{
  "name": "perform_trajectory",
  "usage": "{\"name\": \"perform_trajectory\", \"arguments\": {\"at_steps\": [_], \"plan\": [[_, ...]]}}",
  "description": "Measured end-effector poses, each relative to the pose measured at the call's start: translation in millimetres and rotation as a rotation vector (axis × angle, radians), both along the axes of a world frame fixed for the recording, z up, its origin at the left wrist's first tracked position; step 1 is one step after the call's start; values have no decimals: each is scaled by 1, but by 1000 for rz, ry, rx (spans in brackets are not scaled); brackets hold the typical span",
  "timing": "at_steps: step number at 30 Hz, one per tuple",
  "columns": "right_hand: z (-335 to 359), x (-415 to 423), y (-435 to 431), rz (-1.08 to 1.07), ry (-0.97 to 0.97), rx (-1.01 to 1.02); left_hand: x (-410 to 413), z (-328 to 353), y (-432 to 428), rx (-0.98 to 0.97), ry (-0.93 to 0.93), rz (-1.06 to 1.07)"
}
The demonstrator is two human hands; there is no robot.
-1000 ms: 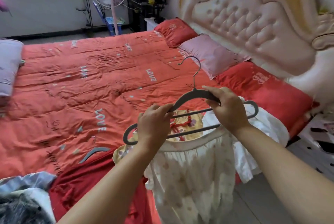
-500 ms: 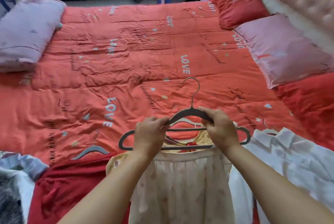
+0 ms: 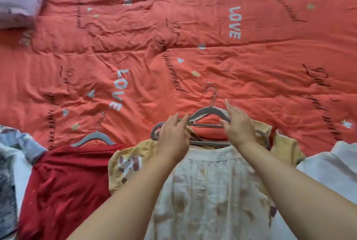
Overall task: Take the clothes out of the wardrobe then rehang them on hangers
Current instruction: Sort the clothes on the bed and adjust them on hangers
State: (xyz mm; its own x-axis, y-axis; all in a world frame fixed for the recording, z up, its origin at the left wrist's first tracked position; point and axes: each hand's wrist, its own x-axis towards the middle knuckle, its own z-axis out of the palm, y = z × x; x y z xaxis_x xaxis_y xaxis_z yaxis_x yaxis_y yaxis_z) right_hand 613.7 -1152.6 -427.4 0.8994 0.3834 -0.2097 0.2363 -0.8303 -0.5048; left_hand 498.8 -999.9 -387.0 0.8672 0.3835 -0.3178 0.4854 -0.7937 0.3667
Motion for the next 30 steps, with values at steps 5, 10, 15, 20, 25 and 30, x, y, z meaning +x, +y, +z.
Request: {"name": "perform_trajectory", "arguments": {"at_steps": [5, 10, 15, 20, 25, 30], "plan": [[-22, -30, -6, 46, 123, -34, -13, -10, -6, -14, -12, -9], [-9, -60, -15, 67, 138, -59, -30, -3, -5, -26, -67, 4], [36, -90, -8, 114, 105, -64, -58, 32, 5, -22, -69, -29], [97, -140, 18, 220, 44, -47, -114, 88, 21, 104, -151, -68], [153, -214, 61, 345, -32, -28, -202, 137, 56, 215, -245, -31], [201, -315, 115, 449, -97, 35, -320, 179, 102, 227, -226, 73]]}}
